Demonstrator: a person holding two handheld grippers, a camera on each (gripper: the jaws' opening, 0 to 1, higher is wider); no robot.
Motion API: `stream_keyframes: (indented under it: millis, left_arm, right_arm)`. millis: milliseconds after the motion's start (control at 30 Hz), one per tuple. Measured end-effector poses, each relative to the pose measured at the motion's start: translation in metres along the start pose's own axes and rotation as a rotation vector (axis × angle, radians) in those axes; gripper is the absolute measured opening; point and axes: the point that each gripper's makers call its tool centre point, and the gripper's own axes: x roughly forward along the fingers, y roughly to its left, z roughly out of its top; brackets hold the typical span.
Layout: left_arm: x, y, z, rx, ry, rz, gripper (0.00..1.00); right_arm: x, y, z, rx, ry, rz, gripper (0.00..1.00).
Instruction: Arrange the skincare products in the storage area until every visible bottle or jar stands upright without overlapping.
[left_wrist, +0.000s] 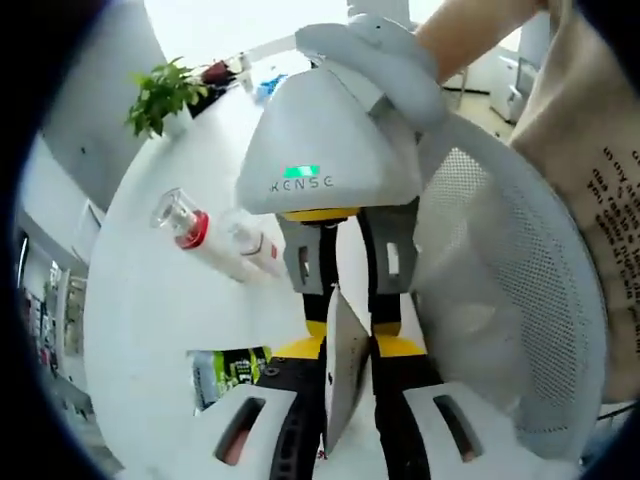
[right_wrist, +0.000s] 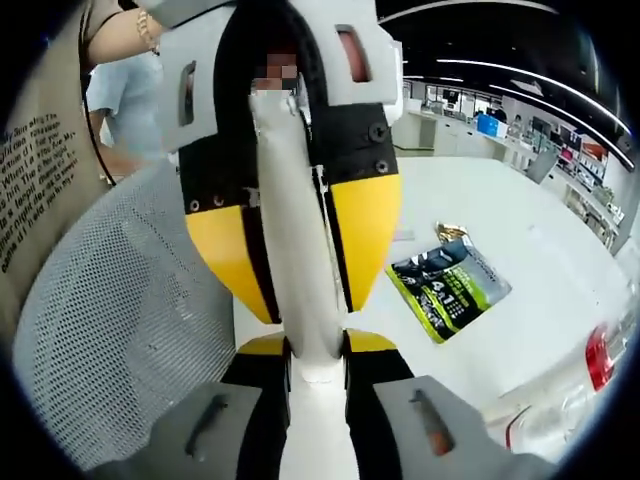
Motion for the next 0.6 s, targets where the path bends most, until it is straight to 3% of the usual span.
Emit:
stream_keyframes:
  millis: [300, 500, 600]
  left_arm:
    - [-0.003, -0.004, 0.003, -0.065, -0.043, 0.005, 0.08]
    - [-0.002, 0.005, 0.003, -0.088, -0.066, 0.03, 0.07]
    - [-0.001, 0.013, 0.003, -0.118, -0.084, 0.032, 0.07]
  right_arm:
    - [0.0, 0.002, -0.001, -0.008, 0.02, -0.008, 0.2]
    - [-0.001, -0.006, -0.006, 0.063, 0.021, -0.076, 0.22]
    - [-0.005, -0.011, -0.019, 0.102, 0.05, -0.126, 0.21]
